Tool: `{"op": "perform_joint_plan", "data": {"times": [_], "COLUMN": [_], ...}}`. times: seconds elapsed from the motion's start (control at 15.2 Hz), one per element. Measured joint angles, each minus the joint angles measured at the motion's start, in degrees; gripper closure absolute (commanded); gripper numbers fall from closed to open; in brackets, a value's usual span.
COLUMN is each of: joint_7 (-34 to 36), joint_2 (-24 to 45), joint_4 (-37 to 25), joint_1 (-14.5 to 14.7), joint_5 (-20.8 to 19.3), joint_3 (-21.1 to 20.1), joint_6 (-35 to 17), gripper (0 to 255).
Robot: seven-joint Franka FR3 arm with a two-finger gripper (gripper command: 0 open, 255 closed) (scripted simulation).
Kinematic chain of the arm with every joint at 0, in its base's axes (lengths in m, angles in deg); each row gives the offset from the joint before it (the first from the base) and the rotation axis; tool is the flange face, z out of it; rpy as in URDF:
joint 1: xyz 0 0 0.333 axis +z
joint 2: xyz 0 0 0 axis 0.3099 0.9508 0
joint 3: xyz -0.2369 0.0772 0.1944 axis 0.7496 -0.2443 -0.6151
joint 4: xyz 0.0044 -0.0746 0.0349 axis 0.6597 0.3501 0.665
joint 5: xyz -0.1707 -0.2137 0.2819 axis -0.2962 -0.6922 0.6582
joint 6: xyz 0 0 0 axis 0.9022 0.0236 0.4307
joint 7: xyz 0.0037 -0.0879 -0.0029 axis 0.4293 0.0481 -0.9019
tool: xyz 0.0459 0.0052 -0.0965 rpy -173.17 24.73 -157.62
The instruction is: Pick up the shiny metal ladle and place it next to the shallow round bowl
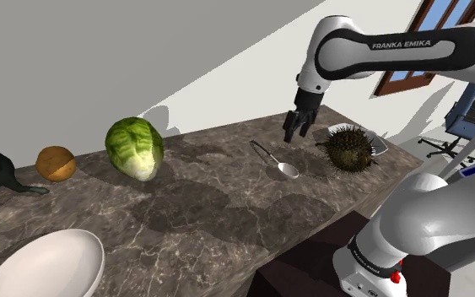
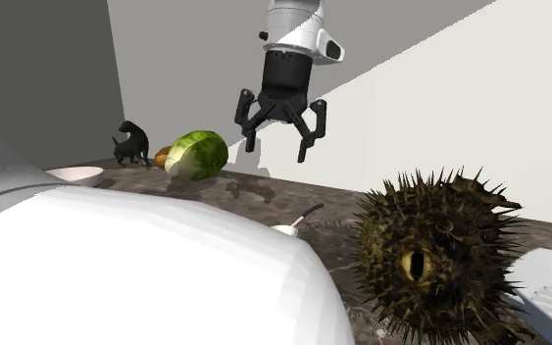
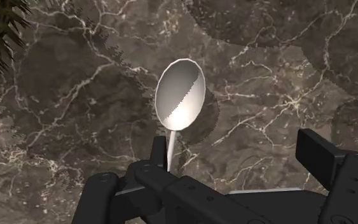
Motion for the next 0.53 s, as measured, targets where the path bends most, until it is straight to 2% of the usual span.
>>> {"op": "perform_joint_plan", "data": {"times": [0.53], "joint_7": [4.33], "joint_2": [13.71], "joint_4": [1.49], "joint_1": [-2.18], "joint_5": [0.78], "joint_3": [0.25], "joint_6": [-17.34], "gripper": [0]}}
